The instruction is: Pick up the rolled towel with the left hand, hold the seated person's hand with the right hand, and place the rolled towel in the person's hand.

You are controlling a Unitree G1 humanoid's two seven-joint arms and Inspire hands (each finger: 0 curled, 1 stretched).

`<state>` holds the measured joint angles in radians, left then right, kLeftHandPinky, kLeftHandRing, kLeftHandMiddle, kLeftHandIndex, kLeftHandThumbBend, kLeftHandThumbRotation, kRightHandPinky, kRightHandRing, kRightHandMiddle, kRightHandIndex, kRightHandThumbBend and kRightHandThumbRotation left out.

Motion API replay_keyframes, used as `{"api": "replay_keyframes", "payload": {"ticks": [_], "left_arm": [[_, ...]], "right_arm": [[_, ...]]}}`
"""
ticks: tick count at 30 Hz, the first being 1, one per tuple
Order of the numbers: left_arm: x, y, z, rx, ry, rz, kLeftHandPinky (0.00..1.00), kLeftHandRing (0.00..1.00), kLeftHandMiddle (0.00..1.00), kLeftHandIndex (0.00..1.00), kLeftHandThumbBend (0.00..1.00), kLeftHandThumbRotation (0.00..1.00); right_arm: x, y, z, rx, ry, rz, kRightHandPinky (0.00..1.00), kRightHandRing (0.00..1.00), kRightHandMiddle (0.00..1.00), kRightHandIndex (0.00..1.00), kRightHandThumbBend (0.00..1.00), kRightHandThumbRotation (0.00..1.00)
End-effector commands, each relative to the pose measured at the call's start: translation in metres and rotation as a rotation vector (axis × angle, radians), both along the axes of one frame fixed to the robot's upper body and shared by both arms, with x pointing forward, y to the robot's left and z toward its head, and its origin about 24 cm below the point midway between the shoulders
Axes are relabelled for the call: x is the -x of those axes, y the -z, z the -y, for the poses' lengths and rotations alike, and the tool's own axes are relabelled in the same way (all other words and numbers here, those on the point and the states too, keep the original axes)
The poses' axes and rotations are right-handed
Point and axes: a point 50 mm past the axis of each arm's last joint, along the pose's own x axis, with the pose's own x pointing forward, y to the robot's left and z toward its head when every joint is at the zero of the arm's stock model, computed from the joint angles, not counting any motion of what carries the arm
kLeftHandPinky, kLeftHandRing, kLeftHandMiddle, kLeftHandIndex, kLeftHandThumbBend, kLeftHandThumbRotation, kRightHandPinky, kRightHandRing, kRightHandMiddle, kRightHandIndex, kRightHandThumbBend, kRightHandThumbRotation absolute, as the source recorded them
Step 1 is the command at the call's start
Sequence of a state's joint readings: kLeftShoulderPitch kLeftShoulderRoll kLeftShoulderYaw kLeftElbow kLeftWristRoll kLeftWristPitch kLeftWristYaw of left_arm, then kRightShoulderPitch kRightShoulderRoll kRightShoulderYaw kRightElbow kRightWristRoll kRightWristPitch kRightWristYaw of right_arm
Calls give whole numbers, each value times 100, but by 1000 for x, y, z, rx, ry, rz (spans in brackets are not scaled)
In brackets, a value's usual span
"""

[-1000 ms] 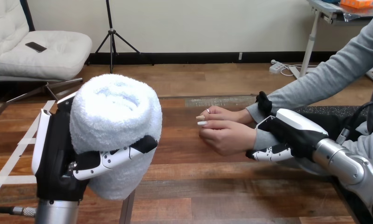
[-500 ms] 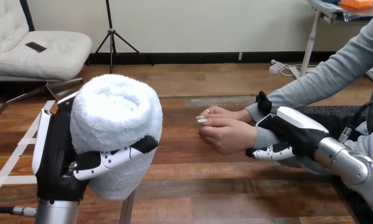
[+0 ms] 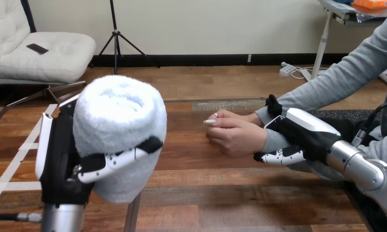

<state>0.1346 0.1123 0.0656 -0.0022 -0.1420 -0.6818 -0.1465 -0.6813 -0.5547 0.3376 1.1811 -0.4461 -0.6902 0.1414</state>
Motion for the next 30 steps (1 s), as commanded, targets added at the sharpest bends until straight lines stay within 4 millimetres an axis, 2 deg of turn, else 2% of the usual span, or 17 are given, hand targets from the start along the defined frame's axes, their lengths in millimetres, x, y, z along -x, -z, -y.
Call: {"api": "replay_keyframes", "payload": {"ticks": [1,10,19,30], "left_arm": [[-21,-15,3,27,-29,99,20,26,32,37,63,0],[-38,-9,6,57,-40,79,21,26,33,38,62,0],[-57,-4,9,87,-47,62,23,28,35,39,62,0],[-79,-3,13,84,-52,41,25,30,36,39,61,0]], "right_arm": [[-11,-25,-9,-42,-47,94,22,26,33,36,44,31],[-11,-26,-12,-29,-74,91,23,27,33,35,44,35],[-11,-28,-15,-25,-111,94,22,26,32,34,45,31],[-12,-31,-18,-5,-138,92,22,26,31,33,46,33]]}}
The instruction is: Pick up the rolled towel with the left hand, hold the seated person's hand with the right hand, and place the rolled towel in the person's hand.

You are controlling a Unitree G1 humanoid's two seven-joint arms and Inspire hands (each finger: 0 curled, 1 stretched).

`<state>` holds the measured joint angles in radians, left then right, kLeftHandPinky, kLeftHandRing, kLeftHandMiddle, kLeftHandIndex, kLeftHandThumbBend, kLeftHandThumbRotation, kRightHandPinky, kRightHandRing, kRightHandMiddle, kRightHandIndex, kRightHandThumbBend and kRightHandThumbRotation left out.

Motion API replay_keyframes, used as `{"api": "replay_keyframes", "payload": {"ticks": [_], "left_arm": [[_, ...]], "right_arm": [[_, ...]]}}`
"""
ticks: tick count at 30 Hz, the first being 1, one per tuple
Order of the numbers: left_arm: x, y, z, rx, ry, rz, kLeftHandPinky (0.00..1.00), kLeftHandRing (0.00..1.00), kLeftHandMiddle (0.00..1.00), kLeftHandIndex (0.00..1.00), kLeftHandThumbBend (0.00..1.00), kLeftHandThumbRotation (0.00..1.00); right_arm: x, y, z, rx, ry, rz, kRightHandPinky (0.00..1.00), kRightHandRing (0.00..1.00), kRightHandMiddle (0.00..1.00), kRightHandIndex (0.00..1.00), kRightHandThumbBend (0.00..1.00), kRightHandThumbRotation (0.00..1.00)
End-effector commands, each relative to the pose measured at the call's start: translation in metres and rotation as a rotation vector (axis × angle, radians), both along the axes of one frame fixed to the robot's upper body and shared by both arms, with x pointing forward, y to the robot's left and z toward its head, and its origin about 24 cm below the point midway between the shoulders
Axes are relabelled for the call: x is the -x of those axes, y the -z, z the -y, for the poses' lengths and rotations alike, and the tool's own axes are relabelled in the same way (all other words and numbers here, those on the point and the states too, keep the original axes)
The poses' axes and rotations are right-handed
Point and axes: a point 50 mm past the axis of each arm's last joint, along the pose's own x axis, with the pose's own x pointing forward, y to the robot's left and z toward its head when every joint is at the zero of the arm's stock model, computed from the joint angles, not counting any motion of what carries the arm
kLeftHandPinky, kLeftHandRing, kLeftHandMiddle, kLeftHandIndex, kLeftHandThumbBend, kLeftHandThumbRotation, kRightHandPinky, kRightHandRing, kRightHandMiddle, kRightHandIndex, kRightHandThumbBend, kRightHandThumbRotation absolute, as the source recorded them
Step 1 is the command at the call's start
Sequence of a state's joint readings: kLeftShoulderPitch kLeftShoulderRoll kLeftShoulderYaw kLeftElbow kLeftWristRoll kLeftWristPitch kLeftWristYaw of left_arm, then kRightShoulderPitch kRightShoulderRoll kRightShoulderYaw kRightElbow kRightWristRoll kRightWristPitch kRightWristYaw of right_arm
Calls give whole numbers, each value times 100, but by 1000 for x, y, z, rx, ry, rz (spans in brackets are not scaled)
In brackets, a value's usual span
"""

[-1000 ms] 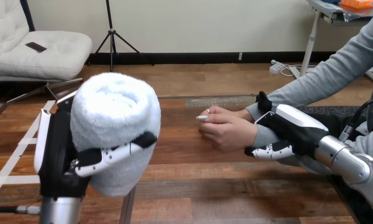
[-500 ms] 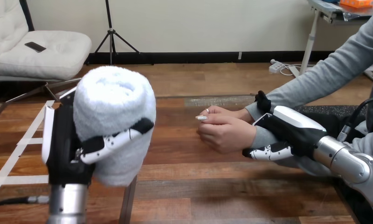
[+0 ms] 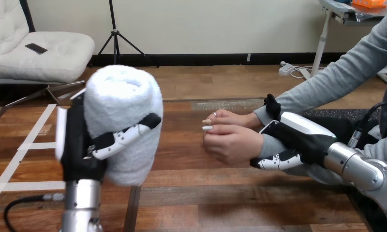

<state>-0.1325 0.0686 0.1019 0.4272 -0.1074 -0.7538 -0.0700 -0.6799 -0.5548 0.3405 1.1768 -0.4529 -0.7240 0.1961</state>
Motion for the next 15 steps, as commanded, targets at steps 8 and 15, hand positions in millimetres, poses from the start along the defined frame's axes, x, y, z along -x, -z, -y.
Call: {"api": "replay_keyframes", "payload": {"ticks": [8,15], "left_arm": [[-45,-34,11,-1,24,117,25,30,36,39,60,0],[-56,-34,14,5,33,96,26,31,37,39,60,0]], "right_arm": [[-15,-34,-15,-22,-90,127,21,25,31,33,46,34],[-15,-36,-16,-17,-102,128,21,25,31,33,45,35]]}}
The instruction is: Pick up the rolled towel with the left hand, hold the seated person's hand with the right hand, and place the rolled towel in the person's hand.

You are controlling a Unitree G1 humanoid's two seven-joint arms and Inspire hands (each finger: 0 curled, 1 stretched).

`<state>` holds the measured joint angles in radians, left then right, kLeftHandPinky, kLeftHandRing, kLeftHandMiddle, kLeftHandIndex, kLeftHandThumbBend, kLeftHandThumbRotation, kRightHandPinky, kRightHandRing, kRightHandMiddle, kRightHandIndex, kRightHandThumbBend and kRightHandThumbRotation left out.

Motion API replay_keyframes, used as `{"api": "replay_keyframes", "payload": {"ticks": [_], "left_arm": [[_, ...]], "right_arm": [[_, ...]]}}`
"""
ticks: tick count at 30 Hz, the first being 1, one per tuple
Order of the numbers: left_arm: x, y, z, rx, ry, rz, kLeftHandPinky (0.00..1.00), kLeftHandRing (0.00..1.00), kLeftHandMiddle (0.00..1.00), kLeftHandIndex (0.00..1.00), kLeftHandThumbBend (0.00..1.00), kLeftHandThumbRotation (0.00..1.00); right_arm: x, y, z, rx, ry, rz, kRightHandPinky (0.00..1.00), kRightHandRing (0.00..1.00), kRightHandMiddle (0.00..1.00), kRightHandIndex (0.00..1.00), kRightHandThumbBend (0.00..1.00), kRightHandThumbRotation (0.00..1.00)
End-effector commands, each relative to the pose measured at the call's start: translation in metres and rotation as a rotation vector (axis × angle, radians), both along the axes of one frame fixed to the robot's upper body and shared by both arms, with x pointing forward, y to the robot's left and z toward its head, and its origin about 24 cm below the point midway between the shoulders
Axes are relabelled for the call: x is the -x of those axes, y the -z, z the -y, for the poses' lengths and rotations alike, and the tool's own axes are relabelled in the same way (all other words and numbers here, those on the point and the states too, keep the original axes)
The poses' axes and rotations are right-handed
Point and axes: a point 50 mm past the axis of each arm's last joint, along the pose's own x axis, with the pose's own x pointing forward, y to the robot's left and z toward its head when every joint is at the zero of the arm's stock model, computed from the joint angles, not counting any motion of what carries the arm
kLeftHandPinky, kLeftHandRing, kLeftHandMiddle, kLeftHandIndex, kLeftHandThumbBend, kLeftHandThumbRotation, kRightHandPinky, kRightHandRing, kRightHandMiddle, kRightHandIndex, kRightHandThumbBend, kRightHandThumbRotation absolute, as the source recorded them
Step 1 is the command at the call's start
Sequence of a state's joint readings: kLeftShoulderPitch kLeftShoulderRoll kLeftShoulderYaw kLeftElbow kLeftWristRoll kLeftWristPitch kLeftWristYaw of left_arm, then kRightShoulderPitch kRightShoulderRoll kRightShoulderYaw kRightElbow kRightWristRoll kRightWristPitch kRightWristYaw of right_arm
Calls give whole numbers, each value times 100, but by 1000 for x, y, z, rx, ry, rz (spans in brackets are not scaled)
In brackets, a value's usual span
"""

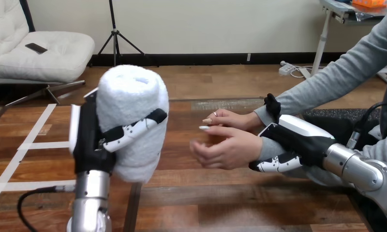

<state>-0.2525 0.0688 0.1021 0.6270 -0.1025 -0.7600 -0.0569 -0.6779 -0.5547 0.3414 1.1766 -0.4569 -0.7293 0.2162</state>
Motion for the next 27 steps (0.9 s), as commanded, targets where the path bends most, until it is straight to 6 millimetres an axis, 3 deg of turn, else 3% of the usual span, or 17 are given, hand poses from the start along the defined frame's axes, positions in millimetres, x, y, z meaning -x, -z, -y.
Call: {"api": "replay_keyframes", "payload": {"ticks": [1,27], "left_arm": [[-36,-45,9,-2,23,169,27,31,37,39,60,0],[-59,-48,22,58,32,120,28,32,38,40,61,0]], "right_arm": [[-16,-37,-15,-25,-87,142,21,25,31,33,45,35],[-16,-42,-13,-3,-111,134,22,26,32,35,47,35]]}}
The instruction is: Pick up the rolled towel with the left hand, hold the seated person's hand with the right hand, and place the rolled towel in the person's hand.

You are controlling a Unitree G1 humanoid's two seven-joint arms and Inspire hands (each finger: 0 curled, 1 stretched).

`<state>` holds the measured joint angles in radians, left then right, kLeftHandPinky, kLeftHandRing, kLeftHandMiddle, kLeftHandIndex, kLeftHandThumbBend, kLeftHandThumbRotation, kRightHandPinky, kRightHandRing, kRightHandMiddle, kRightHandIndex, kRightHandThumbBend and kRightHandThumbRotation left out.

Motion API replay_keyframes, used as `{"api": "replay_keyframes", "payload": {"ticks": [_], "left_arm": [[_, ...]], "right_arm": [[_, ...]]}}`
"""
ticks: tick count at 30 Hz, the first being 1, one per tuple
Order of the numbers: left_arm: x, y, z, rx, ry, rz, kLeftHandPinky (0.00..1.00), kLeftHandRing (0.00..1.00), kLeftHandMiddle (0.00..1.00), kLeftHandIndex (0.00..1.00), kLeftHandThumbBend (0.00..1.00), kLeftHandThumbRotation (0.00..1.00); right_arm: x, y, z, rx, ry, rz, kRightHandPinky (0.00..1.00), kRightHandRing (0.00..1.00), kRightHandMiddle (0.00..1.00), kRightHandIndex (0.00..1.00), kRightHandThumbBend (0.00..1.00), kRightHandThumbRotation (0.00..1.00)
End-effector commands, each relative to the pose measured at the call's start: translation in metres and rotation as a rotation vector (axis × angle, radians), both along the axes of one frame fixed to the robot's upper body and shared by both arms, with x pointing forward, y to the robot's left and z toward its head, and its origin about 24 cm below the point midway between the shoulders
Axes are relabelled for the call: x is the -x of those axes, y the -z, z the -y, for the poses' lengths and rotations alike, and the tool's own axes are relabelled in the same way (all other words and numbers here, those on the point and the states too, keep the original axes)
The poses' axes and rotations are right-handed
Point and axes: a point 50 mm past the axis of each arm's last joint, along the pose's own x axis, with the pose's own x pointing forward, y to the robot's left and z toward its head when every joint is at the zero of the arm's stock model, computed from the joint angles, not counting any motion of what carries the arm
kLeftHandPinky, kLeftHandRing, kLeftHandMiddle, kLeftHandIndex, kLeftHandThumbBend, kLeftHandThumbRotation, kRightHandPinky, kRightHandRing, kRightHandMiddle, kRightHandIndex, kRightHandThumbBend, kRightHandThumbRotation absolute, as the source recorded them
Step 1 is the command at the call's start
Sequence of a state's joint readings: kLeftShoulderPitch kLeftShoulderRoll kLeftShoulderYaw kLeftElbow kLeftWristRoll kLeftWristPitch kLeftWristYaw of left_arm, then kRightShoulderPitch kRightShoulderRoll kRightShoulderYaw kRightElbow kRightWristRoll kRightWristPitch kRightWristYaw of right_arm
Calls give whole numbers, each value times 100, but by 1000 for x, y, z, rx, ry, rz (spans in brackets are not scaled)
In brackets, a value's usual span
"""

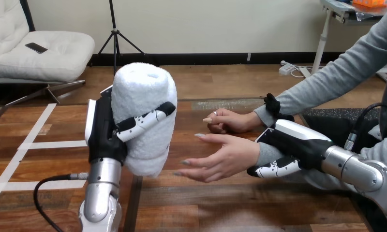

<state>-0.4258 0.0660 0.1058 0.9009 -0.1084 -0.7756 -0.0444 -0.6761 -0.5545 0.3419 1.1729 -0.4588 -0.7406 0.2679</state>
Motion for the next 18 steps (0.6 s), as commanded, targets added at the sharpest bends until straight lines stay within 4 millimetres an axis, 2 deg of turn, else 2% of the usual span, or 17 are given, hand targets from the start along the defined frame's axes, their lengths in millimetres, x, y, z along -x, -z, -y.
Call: {"api": "replay_keyframes", "payload": {"ticks": [1,18], "left_arm": [[-33,-56,13,44,12,209,28,32,38,40,62,0],[-40,-57,20,71,24,188,28,33,38,41,64,0]], "right_arm": [[-18,-44,-11,-20,-73,169,22,26,32,35,47,35],[-18,-46,-11,-33,-74,173,23,27,32,35,47,32]]}}
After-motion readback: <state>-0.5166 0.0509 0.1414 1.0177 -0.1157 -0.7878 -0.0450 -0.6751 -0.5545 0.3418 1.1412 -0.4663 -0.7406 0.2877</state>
